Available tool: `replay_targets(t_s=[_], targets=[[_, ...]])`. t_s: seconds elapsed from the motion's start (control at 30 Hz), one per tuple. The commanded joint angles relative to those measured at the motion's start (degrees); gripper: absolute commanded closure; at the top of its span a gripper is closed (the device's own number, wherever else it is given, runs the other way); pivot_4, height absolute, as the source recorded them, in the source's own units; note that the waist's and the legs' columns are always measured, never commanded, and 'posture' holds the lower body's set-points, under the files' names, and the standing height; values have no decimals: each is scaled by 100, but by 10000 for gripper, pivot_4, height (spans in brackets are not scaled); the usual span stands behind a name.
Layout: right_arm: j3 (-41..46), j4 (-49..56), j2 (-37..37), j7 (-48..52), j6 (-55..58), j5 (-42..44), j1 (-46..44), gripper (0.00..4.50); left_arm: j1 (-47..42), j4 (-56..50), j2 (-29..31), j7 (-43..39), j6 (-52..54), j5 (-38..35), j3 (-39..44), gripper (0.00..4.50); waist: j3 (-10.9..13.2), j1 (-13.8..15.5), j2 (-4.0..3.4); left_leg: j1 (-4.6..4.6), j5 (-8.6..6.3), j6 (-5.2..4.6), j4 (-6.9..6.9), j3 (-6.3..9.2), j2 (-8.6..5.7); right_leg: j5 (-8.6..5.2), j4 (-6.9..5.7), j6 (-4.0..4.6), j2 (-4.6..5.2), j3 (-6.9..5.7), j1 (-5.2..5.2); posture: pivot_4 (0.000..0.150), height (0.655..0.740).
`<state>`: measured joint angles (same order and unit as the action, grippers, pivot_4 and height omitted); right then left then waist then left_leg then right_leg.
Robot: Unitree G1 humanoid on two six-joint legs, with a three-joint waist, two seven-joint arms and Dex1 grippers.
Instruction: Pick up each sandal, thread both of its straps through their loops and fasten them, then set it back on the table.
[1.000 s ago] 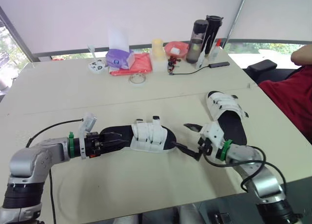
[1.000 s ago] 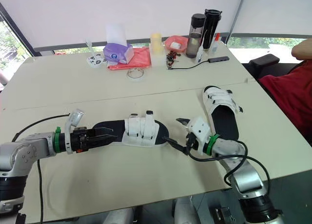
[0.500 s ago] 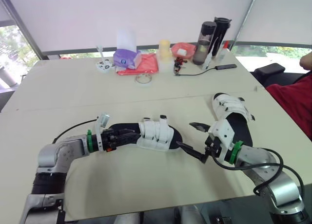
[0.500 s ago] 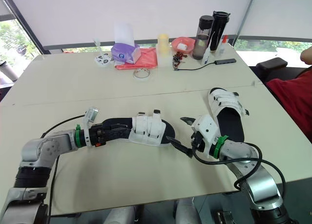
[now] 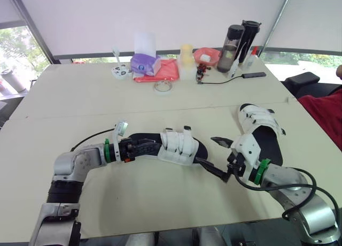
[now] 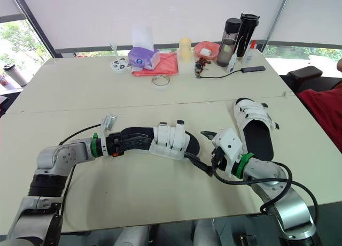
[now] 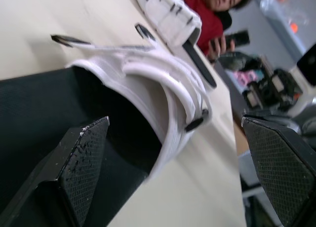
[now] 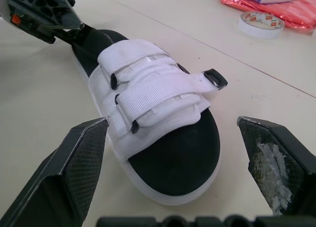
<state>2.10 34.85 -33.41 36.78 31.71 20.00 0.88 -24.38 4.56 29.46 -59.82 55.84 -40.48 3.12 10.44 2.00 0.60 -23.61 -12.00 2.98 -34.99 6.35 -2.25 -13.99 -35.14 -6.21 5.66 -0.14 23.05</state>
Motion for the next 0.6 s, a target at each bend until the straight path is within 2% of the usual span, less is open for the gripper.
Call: replay_targets(t_s=[0.03, 0.27, 0.37, 0.6], targets=[[83, 251, 6, -77, -84, 59, -7, 247, 73, -382, 219, -75, -119, 43, -57, 0, 1, -11, -1, -5, 0, 0, 0, 0, 1, 0, -2, 0, -3, 0, 8, 1500, 7400], [-113, 170, 144, -175, -139, 23, -99, 247, -132, -892, 499, 135, -305, 251, -149, 0, 7, -108, -3, -20, 0, 0, -1, 3, 6, 0, -5, 0, -8, -2, 20, 1500, 7400], [-157, 157, 172, -209, -153, 22, -117, 247, -251, -1041, 437, 217, -106, 84, -154, 0, 8, -133, -2, -24, 0, 0, -3, 2, 4, 0, -4, -1, -7, -2, 21, 1500, 7400], [-210, 132, 221, -294, -209, 2, -115, 247, -411, -905, 367, 421, 43, 281, -481, 0, 10, -143, -1, -23, 1, -1, -2, 2, -4, 0, -9, -4, -12, -3, 25, 1500, 7400]])
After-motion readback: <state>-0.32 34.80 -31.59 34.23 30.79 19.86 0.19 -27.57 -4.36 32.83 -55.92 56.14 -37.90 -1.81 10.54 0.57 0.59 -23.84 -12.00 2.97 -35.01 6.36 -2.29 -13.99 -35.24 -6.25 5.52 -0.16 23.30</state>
